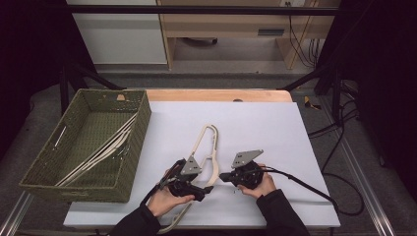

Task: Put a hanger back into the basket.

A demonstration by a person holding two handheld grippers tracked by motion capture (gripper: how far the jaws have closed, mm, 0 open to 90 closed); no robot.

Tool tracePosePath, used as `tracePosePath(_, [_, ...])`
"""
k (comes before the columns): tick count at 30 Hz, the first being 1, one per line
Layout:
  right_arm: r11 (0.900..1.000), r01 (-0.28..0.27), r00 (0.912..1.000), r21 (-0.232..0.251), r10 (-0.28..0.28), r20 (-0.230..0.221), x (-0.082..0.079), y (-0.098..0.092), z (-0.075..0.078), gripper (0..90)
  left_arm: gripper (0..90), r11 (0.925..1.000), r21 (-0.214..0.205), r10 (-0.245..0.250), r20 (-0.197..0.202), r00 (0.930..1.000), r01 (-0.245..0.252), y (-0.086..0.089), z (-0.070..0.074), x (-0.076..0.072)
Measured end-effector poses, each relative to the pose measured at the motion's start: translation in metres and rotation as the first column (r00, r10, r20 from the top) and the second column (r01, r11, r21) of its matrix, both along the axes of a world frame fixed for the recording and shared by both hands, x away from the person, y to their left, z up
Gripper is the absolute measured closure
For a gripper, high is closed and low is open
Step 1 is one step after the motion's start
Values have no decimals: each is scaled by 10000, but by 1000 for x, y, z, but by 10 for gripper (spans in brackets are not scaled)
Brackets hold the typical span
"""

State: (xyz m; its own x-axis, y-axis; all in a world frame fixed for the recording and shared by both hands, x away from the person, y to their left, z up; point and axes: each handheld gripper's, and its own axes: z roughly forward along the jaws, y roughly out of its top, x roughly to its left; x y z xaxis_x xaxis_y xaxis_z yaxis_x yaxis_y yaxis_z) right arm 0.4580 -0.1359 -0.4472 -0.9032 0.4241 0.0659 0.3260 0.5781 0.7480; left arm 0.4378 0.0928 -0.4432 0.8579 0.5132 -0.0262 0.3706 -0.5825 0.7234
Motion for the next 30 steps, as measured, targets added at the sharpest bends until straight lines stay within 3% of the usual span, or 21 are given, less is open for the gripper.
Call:
tracePosePath(11, [9999, -75, 9999, 80, 75, 74, -4, 4, 11, 895, 511, 9966, 774, -249, -623, 9977, 297, -14, -10, 1])
tracePosePath(15, [9999, -94, 9997, 73, 92, 207, -7, 5, 16, 895, 626, 9915, 1234, -349, -501, 9981, 409, -17, -10, 0])
tracePosePath(17, [9999, -81, 9997, 107, 78, 231, -7, 5, 17, 894, 695, 9915, 1239, -337, -595, 9977, 409, -17, -10, -2])
tracePosePath(22, [9995, -108, 9996, 282, 100, 278, -8, 5, 17, 889, 713, 9941, 1074, -75, -558, 9984, 135, -17, -8, -4])
tracePosePath(23, [9983, -258, 9984, 518, 232, 508, -8, 3, 19, 883, 716, 9941, 1077, -28, -541, 9985, 86, -16, -7, -4])
tracePosePath(26, [9892, -292, 9984, 1435, 218, 527, -10, -4, 29, 819, 719, 9947, 1026, 41, -483, 9988, 9, -13, -3, -6])
tracePosePath(30, [9560, 19, 9955, 2933, -296, 901, -13, -28, 49, 725, 728, 9960, 874, 227, -397, 9990, -192, -8, 3, -8])
